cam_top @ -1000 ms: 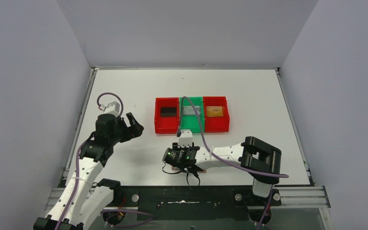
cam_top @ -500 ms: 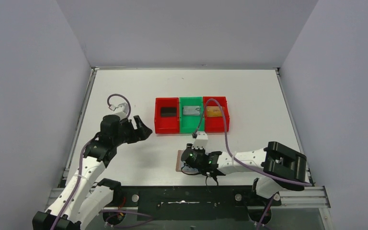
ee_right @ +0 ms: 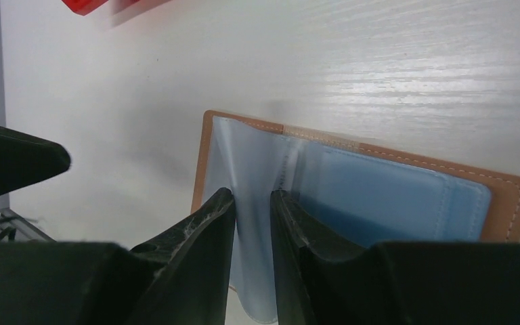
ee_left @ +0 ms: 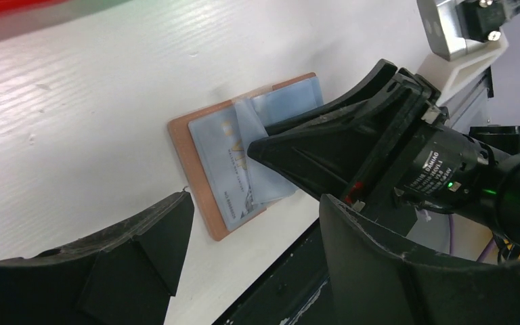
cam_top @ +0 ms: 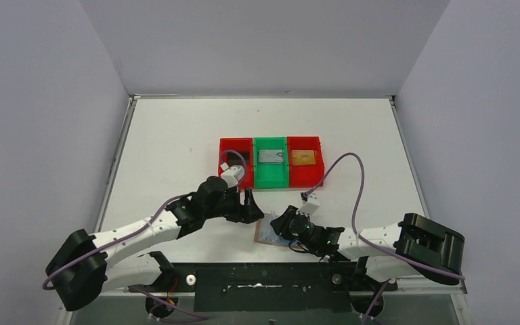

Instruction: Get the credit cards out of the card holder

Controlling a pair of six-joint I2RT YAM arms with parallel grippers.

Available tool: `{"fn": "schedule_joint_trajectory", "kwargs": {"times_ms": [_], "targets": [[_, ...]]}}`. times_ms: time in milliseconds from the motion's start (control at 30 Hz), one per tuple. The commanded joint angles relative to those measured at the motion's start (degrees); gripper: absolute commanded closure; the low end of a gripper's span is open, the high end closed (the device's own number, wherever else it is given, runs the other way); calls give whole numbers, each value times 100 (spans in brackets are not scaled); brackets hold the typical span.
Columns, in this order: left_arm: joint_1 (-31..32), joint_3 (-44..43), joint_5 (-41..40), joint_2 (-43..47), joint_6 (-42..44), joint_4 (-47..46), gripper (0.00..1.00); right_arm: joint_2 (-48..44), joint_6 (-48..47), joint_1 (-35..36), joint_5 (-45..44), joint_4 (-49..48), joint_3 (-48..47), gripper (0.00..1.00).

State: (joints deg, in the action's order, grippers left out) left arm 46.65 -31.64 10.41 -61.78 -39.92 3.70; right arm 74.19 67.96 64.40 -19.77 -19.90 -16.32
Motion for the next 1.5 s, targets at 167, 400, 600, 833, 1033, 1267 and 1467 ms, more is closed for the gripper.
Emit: {"fn": "schedule_joint_trajectory", "kwargs": {"times_ms": [167, 400, 600, 833, 1033, 1267, 1467], "targets": [[579, -166, -198, -1240, -615, -1845, 35, -528, 481, -156, -144, -1015, 605, 71], [788, -277, -238, -1854, -829, -2104, 55, -762, 677, -199, -246, -822, 771, 70], [823, -222, -311, -2245, -1157, -2447, 69, -833, 806, -218, -286, -741, 849, 71], [917, -551, -896, -2688, -1294, -1784, 75, -972, 816, -224, -299, -687, 892, 70], [1026, -811, -1146, -2912, -1267, -1438, 76, -1164, 786, -225, -314, -646, 938, 69], [1125, -987, -1112, -3075, -1151, -1293, 76, -1738, 613, -231, -344, -194, 861, 62], [1245, -1274, -844, -3286, -913, -1247, 76, -2547, 617, -234, -598, 678, 818, 54]]}}
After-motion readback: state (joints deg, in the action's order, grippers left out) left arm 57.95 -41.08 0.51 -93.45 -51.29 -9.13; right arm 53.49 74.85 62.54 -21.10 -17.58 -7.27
